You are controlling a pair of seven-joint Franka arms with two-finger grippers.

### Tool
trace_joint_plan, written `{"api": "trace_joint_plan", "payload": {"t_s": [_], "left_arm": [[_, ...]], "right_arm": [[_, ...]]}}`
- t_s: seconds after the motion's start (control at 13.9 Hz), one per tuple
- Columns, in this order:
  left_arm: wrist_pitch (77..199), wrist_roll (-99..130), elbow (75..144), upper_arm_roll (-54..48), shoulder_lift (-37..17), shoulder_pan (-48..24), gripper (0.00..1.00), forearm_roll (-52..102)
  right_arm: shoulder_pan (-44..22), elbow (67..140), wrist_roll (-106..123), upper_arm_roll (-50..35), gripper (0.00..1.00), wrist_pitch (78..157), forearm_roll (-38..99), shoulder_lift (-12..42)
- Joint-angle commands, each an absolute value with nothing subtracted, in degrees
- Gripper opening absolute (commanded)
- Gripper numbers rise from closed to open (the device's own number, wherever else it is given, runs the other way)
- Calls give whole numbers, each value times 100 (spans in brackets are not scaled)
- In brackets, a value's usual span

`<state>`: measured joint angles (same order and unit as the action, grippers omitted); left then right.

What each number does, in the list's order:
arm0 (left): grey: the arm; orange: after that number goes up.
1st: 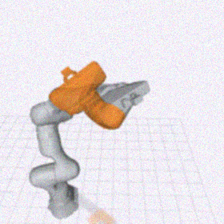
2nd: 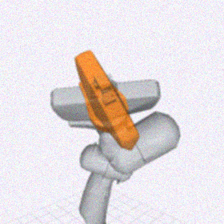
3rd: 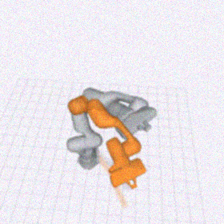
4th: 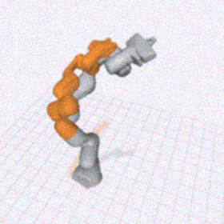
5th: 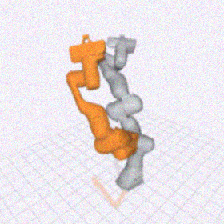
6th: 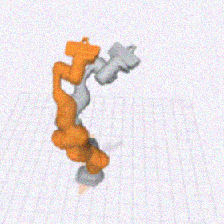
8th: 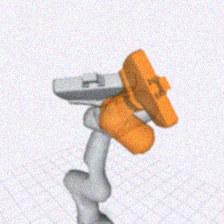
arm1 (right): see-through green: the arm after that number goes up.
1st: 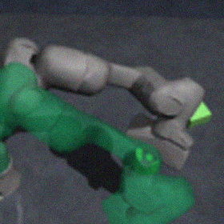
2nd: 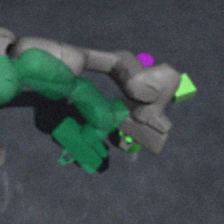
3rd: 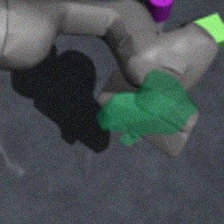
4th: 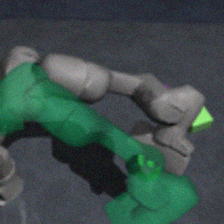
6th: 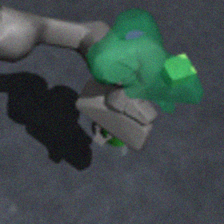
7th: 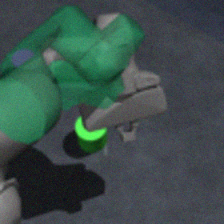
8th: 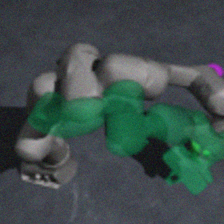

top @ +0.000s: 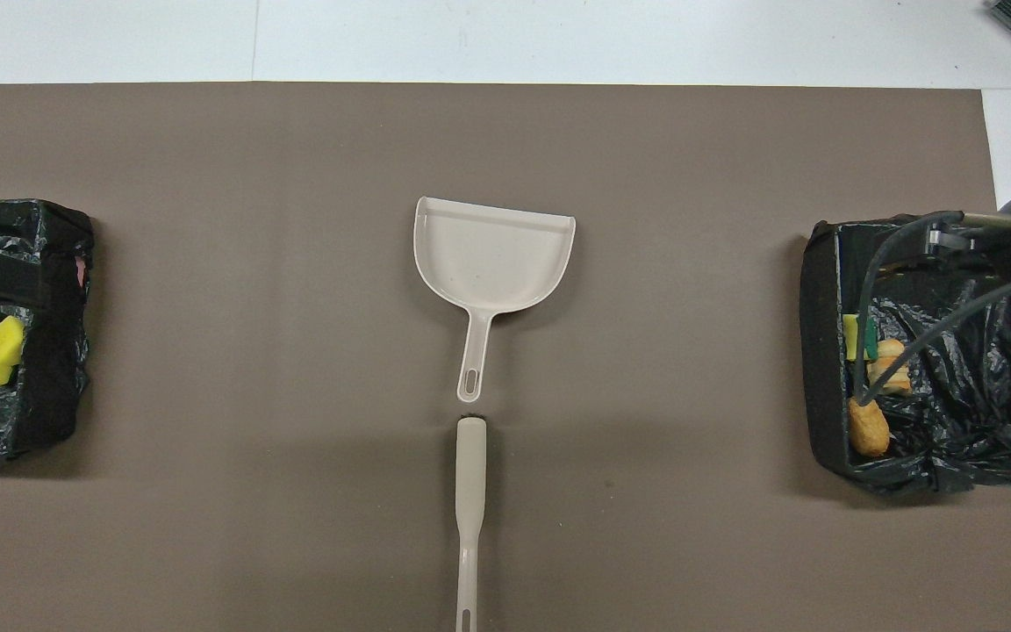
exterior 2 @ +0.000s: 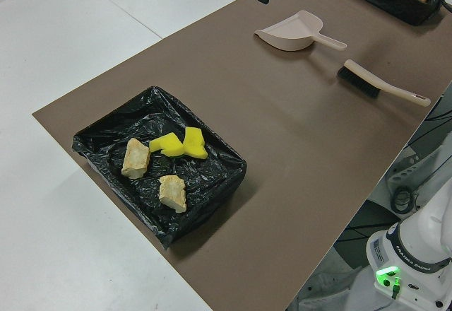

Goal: Sweep and dump trash in bin

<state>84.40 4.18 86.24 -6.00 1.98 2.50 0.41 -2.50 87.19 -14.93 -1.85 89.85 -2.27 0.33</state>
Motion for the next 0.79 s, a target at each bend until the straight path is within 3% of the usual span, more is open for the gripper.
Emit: {"api": "trace_joint_plan", "payload": {"t_s": [0.0,0.72], "left_arm": [[8358,352,8718,-563,351,272,100,211],[8569,360,8859,-563,387,272,100,229]], "right_arm": [[-176,8701,-1441,-220,100,8974,-132,44],[-193,8771,-1433,-264,100,8903,-114,-26]]}}
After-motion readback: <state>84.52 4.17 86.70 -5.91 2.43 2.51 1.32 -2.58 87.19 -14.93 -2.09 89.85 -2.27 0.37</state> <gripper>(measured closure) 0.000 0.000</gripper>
